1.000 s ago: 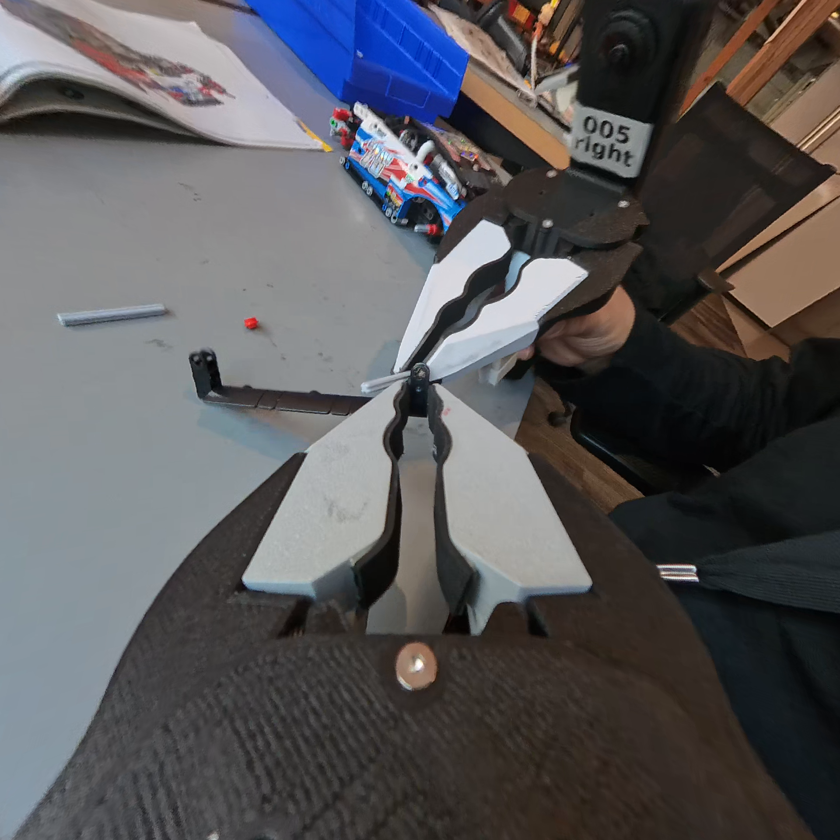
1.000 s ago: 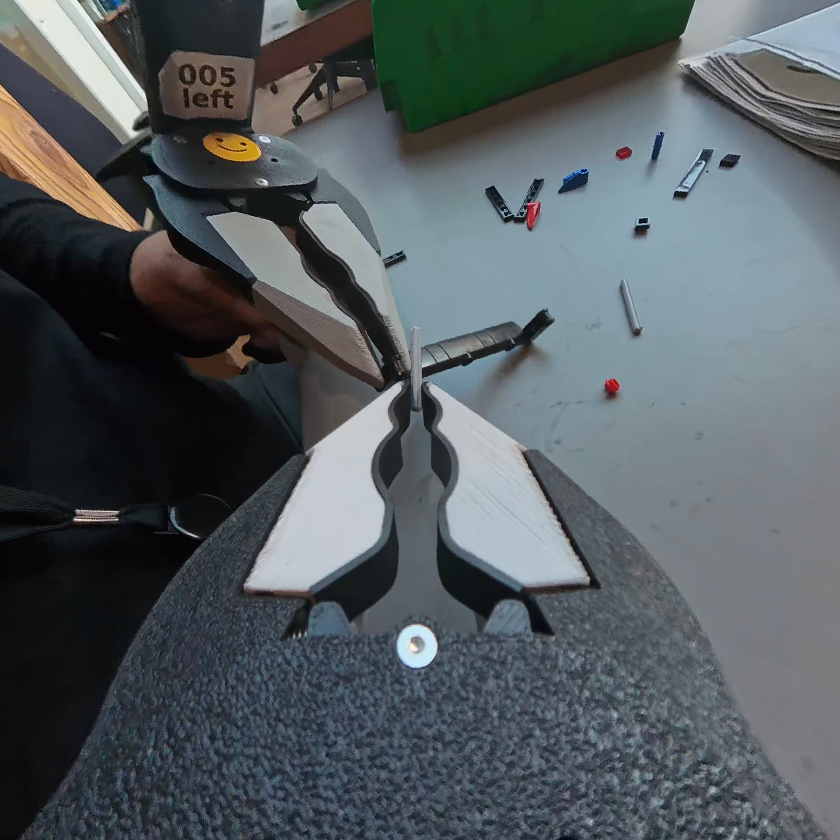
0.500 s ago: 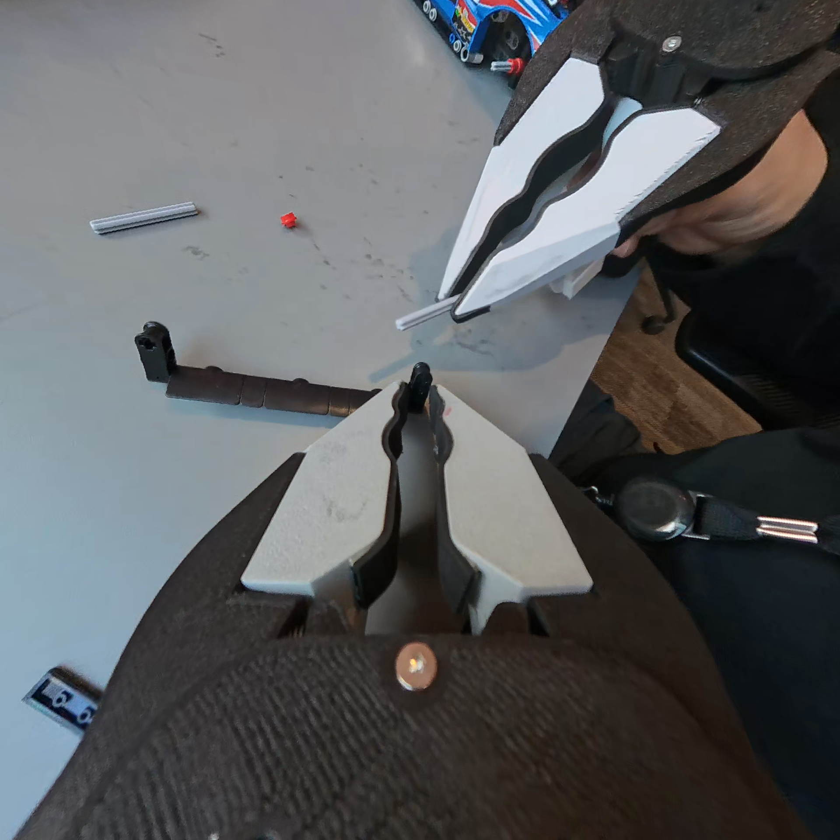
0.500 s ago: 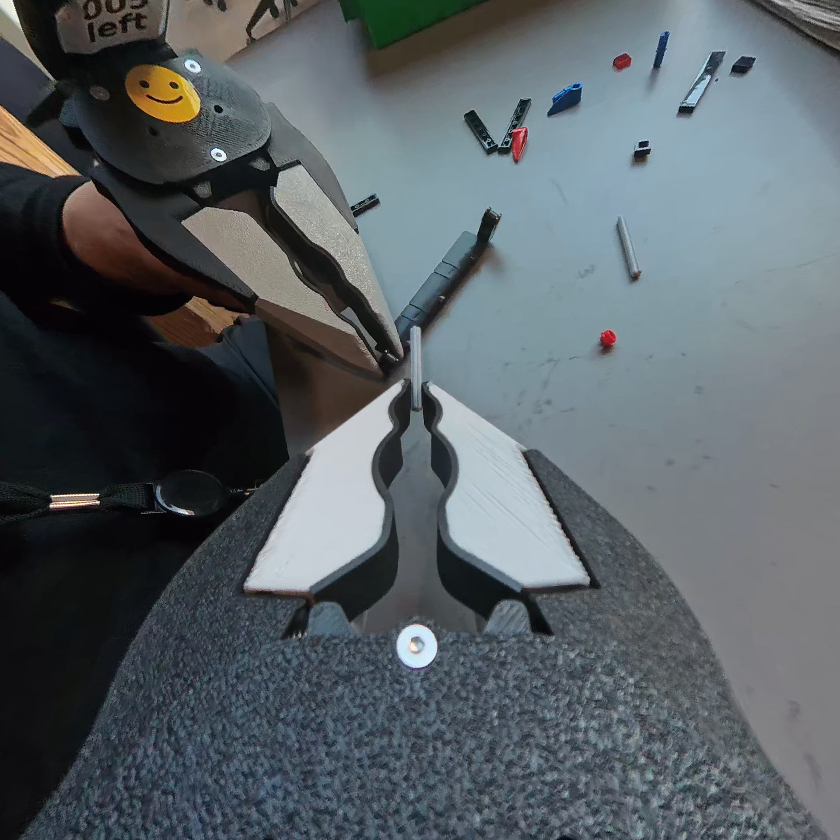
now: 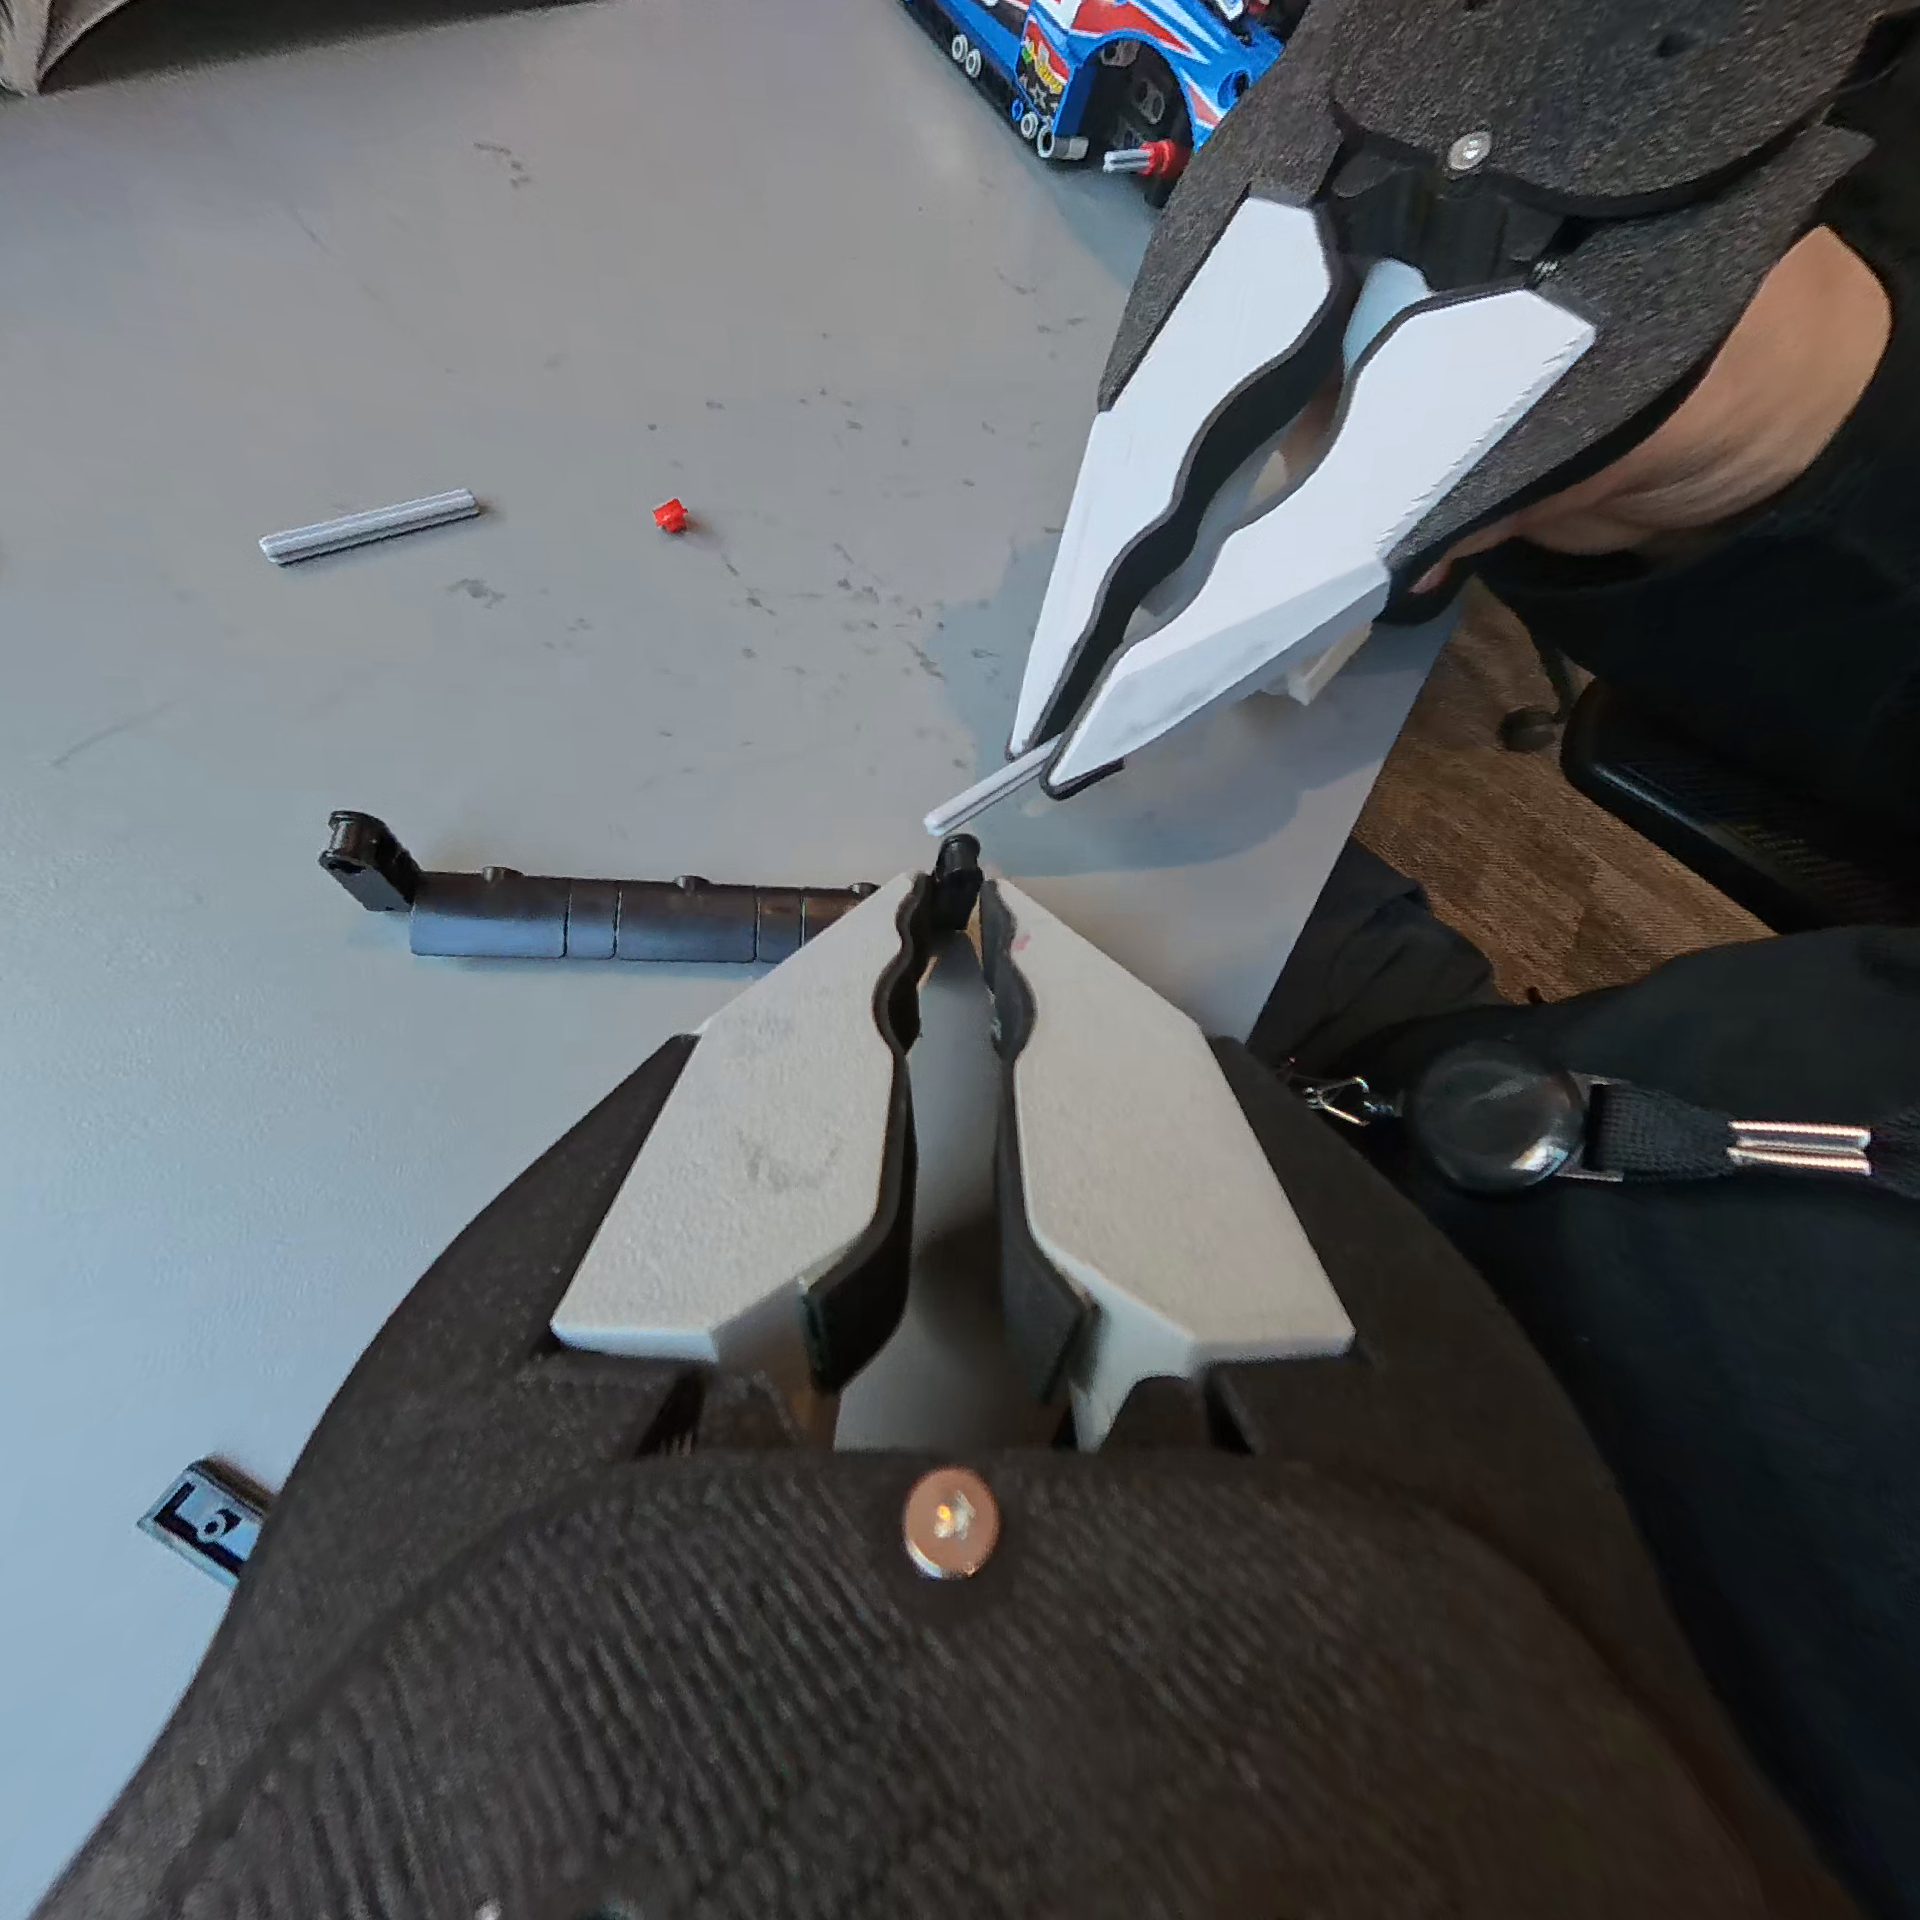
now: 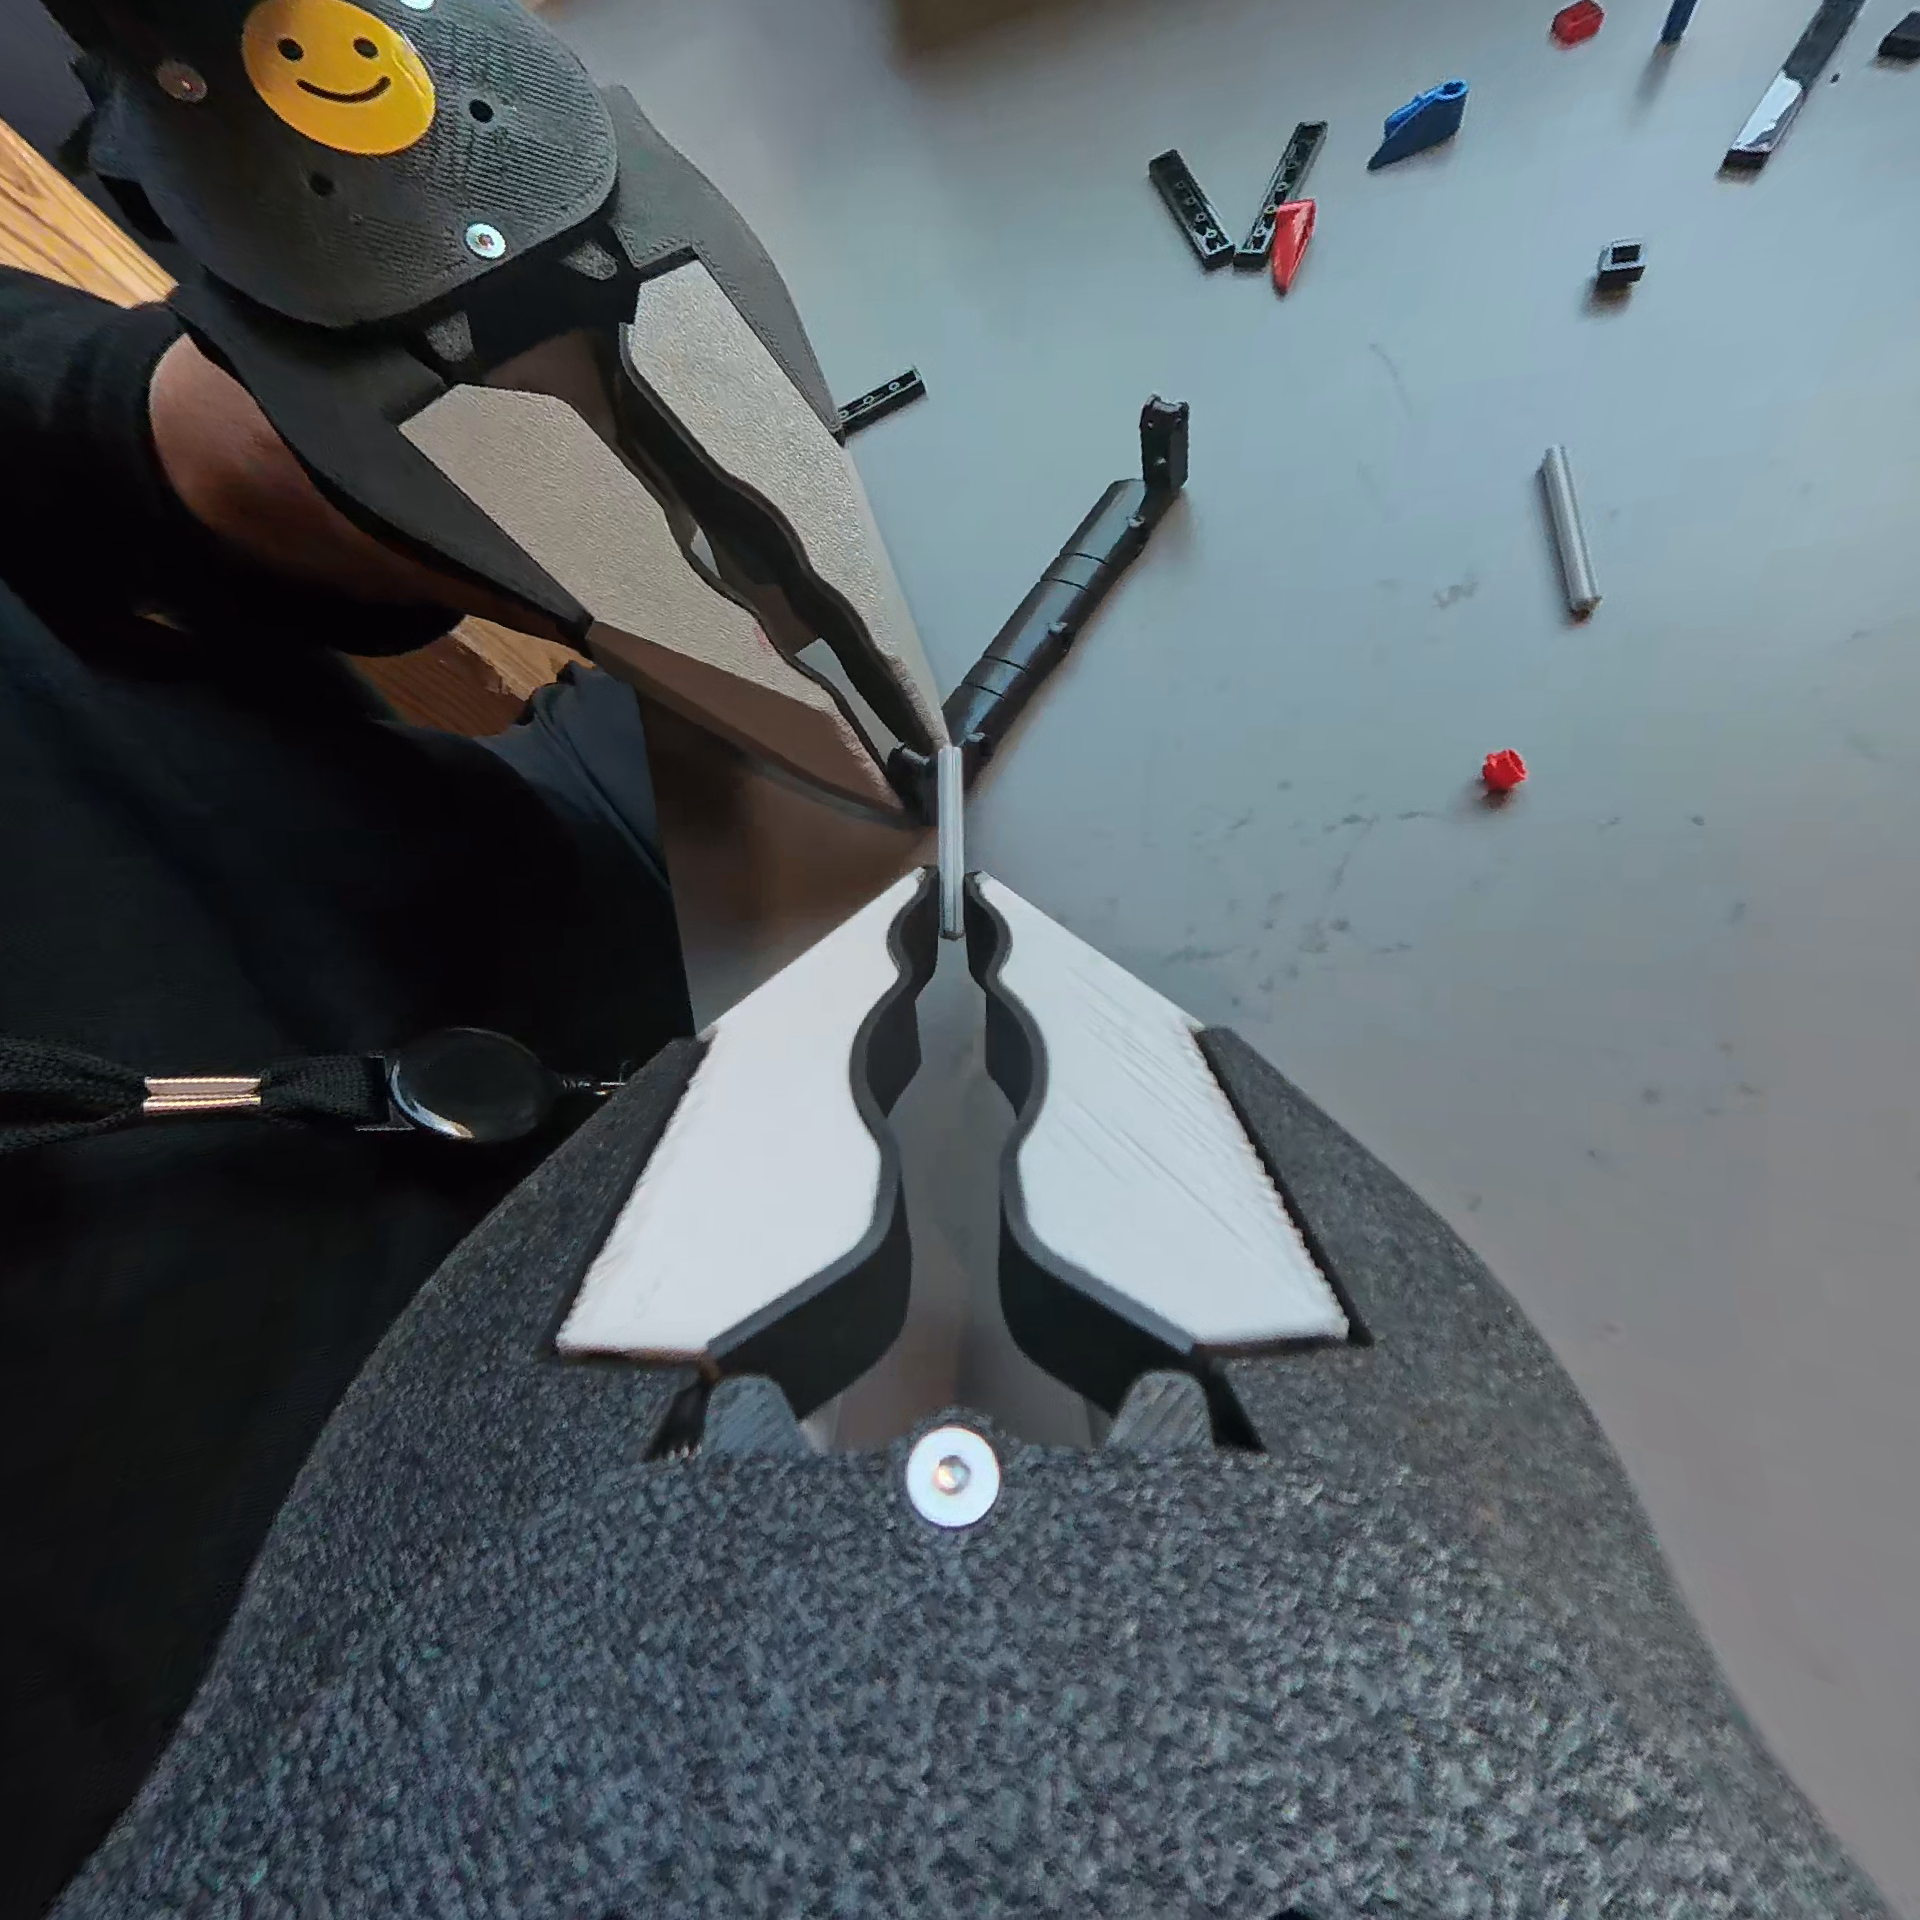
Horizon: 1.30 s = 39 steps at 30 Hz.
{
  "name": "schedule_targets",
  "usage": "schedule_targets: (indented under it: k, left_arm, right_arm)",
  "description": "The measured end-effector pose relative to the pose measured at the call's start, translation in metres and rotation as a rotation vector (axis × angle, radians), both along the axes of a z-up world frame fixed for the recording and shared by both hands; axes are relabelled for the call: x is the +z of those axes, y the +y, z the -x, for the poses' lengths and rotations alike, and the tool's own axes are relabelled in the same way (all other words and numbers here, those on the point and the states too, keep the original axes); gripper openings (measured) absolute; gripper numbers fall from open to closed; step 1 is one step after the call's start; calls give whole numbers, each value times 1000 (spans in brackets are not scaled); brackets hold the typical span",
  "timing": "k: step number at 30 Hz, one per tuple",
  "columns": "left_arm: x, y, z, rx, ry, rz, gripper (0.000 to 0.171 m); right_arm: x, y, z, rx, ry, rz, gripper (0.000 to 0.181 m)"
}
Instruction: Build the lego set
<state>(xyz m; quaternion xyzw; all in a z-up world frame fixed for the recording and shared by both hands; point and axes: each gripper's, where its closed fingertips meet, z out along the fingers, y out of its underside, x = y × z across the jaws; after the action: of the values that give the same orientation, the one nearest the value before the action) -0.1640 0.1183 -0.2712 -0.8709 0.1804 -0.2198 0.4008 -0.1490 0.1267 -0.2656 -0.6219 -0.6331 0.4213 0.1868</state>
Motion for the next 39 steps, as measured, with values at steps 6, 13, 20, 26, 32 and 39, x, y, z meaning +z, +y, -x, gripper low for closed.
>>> schedule_targets:
  k: [6, 13, 20, 26, 32, 39]
  left_arm:
    - [-2, -1, 1, -2, -9, 24, 7]
    - [-2, -3, 2, -9, 12, 9, 8]
    - [-2, -3, 3, -4, 12, 4, 10]
    - [-1, -4, 4, 1, 5, -1, 11]
    - [3, -4, 3, 1, 0, -27, 12]
    - [3, -4, 3, 3, 6, -33, 12]
  right_arm:
    - [-1, -1, 0, 3, -3, 1, 3]
    - [1, 2, 0, -9, 5, 24, 3]
    - [0, 3, 1, -16, -1, 36, 3]
    - [0, 4, 1, -20, -1, 52, 3]
    - [0, 4, 1, -24, -1, 57, 3]
    - [0, 4, 1, -25, -3, 56, 3]
